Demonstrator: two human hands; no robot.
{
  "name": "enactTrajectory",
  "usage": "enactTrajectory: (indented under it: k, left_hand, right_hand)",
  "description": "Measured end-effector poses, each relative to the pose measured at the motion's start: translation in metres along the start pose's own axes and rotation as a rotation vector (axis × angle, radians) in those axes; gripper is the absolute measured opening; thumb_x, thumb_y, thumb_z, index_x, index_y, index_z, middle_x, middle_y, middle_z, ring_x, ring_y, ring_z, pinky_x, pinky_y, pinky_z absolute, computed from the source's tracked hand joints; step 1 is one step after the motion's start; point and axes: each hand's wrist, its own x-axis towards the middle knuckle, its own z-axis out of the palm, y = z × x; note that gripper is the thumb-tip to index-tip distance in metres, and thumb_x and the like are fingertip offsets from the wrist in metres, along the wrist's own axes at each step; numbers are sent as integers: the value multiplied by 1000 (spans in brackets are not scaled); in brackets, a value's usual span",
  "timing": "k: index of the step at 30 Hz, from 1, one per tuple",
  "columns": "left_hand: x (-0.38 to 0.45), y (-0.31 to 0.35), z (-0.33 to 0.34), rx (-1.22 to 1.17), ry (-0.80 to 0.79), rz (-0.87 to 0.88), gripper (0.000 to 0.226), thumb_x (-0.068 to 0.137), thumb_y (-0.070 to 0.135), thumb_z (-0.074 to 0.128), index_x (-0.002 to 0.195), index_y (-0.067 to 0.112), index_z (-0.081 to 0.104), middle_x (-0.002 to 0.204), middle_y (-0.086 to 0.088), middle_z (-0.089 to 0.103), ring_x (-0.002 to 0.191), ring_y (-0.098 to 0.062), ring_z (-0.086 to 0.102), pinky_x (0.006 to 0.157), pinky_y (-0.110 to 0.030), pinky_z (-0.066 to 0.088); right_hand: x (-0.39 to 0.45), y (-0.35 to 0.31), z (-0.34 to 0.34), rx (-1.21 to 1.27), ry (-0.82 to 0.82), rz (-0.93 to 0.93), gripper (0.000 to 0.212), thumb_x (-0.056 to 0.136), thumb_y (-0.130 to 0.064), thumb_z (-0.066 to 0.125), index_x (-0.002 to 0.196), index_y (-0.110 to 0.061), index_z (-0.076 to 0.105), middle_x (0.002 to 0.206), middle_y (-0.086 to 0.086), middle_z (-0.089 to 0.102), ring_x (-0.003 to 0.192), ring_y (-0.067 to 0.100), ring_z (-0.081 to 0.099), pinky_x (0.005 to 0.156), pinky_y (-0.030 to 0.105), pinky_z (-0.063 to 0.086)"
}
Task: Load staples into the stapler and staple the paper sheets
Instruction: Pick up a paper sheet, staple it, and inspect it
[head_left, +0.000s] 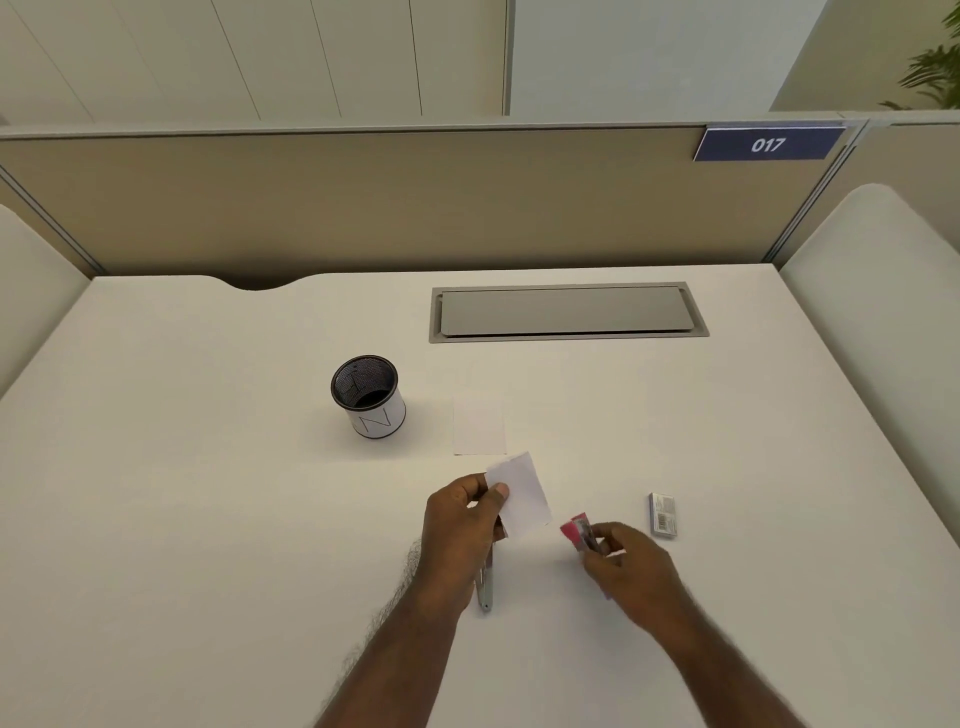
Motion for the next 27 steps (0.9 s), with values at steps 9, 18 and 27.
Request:
enactTrajectory:
  k: [9, 18, 27]
  left_hand:
    - [-1, 10, -1, 218, -88, 117, 20, 89, 19, 65, 79, 32, 75, 82, 2, 76, 77, -32, 70, 77, -52, 59]
    - [-4, 14, 1, 270, -101, 177, 24, 89, 17, 66, 75, 34, 73, 82, 6, 75, 73, -27, 69, 75, -51, 59]
    - [-10, 13, 3, 362, -174, 218, 13, 90, 20, 65, 89, 28, 75, 95, 9, 71, 79, -16, 68, 73, -36, 58]
  right_hand:
    - [-3, -58, -65, 305, -440, -42, 17, 95, -17, 58, 104, -22, 71, 101, -5, 73, 71, 5, 55, 61, 22, 46]
    - [-9, -79, -66, 35, -487, -205, 12, 91, -41, 63, 95, -35, 73, 79, -18, 63, 62, -2, 50, 51, 9, 38]
    - [-11, -83, -63, 28, -520, -193, 27, 79, -58, 69, 94, -36, 73, 75, -20, 64, 63, 7, 51, 52, 20, 37]
